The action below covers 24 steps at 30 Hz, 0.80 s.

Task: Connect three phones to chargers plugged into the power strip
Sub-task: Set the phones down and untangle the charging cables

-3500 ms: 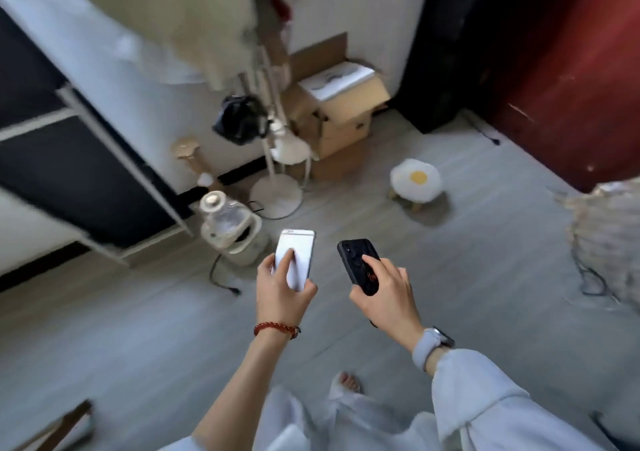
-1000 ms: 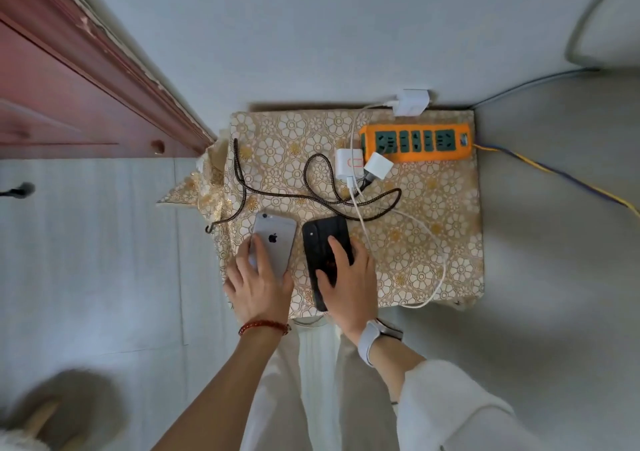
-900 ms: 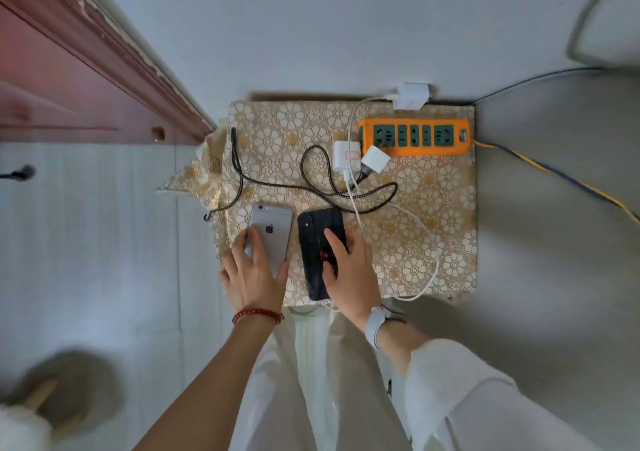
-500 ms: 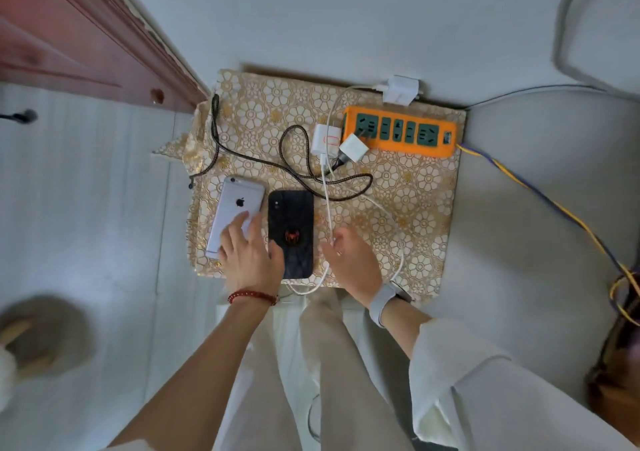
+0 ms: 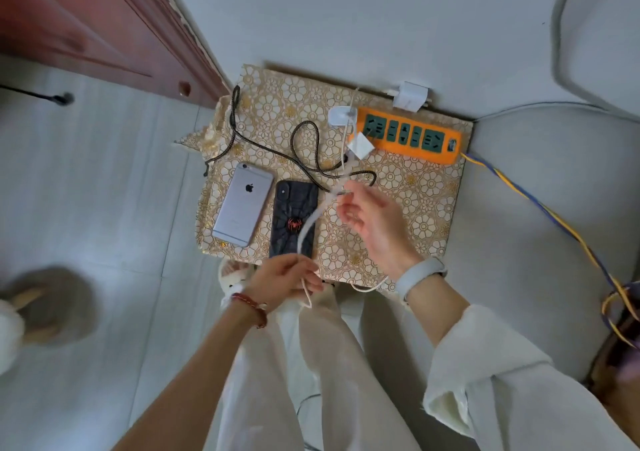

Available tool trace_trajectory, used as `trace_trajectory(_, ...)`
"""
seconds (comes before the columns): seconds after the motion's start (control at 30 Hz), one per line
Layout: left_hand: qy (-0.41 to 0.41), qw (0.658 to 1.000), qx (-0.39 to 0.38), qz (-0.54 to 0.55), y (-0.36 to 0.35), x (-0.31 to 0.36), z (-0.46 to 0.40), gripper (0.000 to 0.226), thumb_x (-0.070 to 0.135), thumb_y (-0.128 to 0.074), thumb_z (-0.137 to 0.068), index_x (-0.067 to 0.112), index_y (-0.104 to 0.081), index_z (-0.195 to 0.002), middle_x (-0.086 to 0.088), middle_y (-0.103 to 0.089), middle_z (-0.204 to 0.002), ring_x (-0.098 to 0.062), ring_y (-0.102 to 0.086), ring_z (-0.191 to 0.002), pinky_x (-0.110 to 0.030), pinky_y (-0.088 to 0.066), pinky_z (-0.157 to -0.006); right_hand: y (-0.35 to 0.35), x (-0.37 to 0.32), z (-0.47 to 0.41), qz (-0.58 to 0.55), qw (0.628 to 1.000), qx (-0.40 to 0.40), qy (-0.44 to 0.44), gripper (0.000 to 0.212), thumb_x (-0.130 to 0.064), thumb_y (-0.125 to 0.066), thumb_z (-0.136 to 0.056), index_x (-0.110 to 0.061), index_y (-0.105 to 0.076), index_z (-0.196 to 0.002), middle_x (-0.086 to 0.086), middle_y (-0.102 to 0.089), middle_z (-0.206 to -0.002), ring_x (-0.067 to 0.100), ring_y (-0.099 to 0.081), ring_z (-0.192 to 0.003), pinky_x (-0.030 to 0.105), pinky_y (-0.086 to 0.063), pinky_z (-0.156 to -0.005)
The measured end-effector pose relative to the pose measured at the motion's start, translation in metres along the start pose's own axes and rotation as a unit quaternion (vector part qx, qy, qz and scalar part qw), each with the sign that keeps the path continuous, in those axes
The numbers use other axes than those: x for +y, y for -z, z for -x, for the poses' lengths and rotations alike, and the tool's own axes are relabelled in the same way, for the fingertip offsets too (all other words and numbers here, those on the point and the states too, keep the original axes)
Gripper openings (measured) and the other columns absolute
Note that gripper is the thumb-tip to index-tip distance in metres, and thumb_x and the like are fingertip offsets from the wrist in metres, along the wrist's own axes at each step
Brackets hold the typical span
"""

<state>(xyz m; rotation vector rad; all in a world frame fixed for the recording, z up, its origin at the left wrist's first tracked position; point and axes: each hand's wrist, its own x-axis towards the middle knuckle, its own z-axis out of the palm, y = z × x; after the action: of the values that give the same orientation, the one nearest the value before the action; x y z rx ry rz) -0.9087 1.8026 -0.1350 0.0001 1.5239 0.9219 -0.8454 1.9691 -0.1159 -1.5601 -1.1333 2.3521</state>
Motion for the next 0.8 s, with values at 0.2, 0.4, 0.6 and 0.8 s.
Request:
trace_trajectory(0.2,-0.035,0.942,0.057,0.328,0.060,0.041,0.021,0.024,0.010,-0.042,-0.094,0.007,-0.060,-0.078,0.000,-0.067,-0.059,-0.017,-0.070,-0.064,-0.031,-0.060,-0.061,-0.036,0.053,0.060,0.345,0.897,-0.256,-0.105,0.029,-0.008,-0.051,-0.084,0.007,-0.055,-0.107,0.021,-0.061,-0.109,0.018,-0.062,-0.100,0.017,-0.047,-0.081)
trace_trajectory(0.4,-0.040,0.932,0.078,0.351,0.094,0.034,0.027,0.020,0.017,-0.045,-0.093,0.009,-0.064,-0.093,-0.002,-0.073,-0.079,-0.021,-0.071,-0.082,-0.034,-0.060,-0.071,-0.054,0.058,0.063,0.381,0.916,-0.127,0.007,0.019,-0.002,-0.042,-0.093,0.004,-0.060,-0.090,0.004,-0.063,-0.079,-0.012,-0.053,-0.050,0.007,-0.042,-0.048)
trace_trajectory(0.6,0.005,0.999,-0.048,0.016,0.061,-0.027,0.046,0.061,-0.016,-0.038,-0.081,0.011,-0.038,-0.136,-0.008,-0.049,-0.130,-0.010,-0.052,-0.110,-0.016,-0.041,-0.094,-0.065,0.056,0.065,0.136,0.989,-0.039,-0.036,0.015,-0.001,-0.049,-0.090,-0.007,-0.062,-0.086,0.011,-0.070,-0.075,0.021,-0.071,-0.076,0.025,-0.059,-0.064)
trace_trajectory(0.8,-0.063,0.980,-0.035,-0.186,0.060,-0.029,0.048,0.024,0.009,-0.044,-0.092,0.006,-0.063,-0.106,-0.010,-0.064,-0.101,-0.017,-0.056,-0.091,-0.022,-0.047,-0.080,-0.074,0.036,0.063,-0.048,0.998,-0.048,0.006,0.014,-0.007,-0.049,-0.091,-0.002,-0.060,-0.098,0.013,-0.074,-0.082,0.033,-0.071,-0.086,0.032,-0.059,-0.069)
